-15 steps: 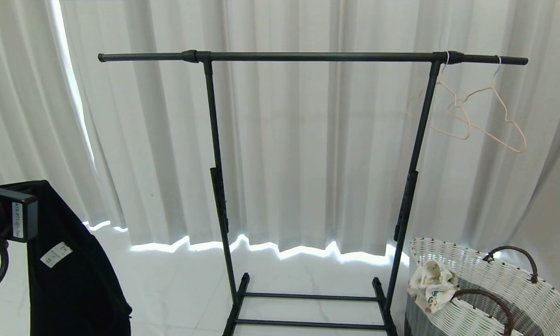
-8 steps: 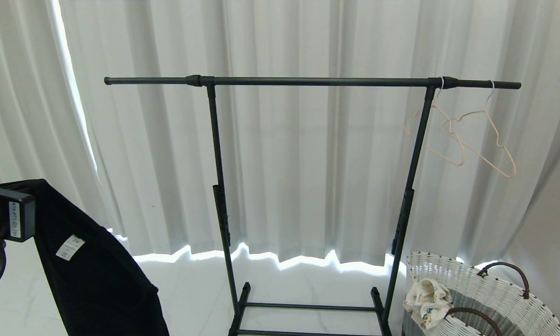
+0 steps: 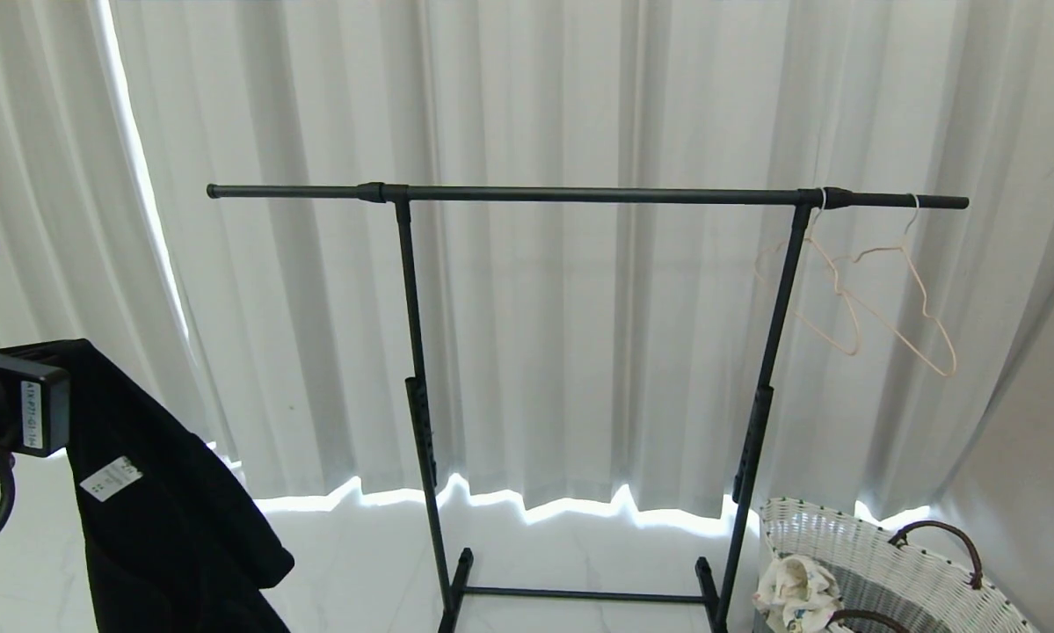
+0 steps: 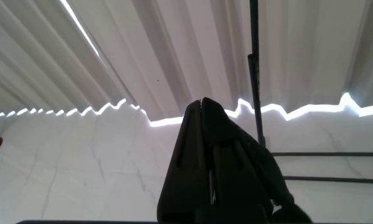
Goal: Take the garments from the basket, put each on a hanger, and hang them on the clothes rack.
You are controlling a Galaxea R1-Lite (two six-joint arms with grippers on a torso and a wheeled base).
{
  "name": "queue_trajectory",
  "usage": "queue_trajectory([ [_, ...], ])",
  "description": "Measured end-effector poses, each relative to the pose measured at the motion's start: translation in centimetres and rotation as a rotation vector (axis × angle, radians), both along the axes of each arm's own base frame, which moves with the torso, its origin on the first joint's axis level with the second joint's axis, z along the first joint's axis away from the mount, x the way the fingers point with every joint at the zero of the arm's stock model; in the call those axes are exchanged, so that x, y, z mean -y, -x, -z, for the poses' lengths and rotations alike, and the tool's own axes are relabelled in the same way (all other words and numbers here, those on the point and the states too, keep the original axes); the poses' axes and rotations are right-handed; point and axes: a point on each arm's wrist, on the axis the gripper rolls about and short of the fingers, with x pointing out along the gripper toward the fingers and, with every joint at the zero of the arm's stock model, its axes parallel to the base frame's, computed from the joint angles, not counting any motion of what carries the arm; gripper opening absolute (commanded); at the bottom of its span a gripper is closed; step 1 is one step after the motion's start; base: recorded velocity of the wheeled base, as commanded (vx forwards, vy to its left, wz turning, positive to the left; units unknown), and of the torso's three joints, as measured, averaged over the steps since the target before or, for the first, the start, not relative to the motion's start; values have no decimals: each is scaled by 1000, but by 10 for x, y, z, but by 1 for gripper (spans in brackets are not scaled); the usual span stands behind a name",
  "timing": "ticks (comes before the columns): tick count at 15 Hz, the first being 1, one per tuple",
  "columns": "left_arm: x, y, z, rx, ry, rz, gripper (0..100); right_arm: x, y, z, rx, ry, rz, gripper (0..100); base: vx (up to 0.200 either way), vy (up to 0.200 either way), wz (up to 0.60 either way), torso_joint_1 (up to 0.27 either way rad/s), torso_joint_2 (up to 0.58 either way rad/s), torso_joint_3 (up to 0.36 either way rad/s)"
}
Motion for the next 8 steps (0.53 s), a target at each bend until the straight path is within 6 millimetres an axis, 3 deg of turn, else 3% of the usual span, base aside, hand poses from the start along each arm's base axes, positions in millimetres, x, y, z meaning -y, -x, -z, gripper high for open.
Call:
queue_trajectory([
  [8,0,0,0,-1,0,0,0,0,-1,-2,22,7,-4,100,0,0,0,0,0,0],
])
